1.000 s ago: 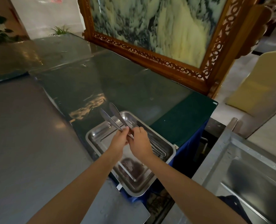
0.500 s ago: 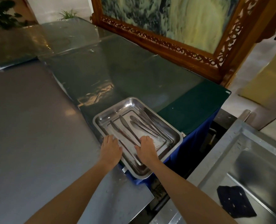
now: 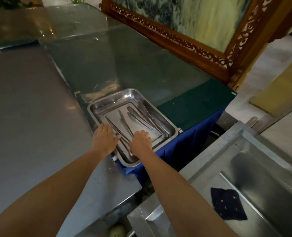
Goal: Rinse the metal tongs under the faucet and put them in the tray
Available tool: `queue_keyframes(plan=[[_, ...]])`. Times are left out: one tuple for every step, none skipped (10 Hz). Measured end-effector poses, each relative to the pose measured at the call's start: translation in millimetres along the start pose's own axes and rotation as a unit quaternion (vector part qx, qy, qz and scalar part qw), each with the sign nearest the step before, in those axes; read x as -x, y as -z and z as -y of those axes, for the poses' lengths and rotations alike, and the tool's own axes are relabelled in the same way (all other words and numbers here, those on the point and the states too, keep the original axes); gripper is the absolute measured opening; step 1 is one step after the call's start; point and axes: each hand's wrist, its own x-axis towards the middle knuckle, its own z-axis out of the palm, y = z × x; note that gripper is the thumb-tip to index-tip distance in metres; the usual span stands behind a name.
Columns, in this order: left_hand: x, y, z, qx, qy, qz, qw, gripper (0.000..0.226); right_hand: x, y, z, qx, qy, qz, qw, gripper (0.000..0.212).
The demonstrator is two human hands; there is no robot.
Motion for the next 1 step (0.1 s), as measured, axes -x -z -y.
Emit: queue_keyframes(plan=[[7.8, 12.4, -8.8, -0.005, 0.009, 0.019, 1.000, 0.067, 8.0, 16.9, -3.9, -0.003, 0.020, 0.004, 1.000, 0.058]])
